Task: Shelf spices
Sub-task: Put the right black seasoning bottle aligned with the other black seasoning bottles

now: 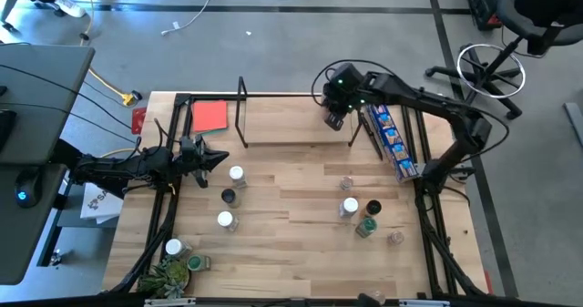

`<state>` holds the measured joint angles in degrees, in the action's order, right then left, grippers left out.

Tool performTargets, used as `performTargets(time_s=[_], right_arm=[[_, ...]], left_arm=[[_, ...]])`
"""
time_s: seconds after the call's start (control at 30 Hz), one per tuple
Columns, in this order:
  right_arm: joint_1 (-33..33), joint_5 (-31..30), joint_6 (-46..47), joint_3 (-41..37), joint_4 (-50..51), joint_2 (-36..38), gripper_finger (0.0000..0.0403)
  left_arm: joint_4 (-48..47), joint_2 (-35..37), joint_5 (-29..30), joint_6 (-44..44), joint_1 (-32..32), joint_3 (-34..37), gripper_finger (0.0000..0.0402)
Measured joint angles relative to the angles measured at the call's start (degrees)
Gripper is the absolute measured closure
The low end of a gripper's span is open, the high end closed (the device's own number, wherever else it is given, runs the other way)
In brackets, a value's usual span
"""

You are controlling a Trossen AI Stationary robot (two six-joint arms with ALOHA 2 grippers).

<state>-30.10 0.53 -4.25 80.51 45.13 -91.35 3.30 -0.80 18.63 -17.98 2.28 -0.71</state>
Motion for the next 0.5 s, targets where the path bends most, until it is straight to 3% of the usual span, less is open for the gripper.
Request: performTargets(time_s=[0.23, 0.5], right_arm=[[7.46, 3.81, 3.74, 0.02, 4.52, 10.45, 0.0329], [19.29, 18.83, 3.1, 0.07, 20.5, 16.53, 0.0327]], left_arm=[[-0.11, 0.0, 0.0, 0.03, 0.01, 0.0, 0.0401], [-0.32, 0.0, 0.0, 0.07, 0.0, 0.0, 0.0401]])
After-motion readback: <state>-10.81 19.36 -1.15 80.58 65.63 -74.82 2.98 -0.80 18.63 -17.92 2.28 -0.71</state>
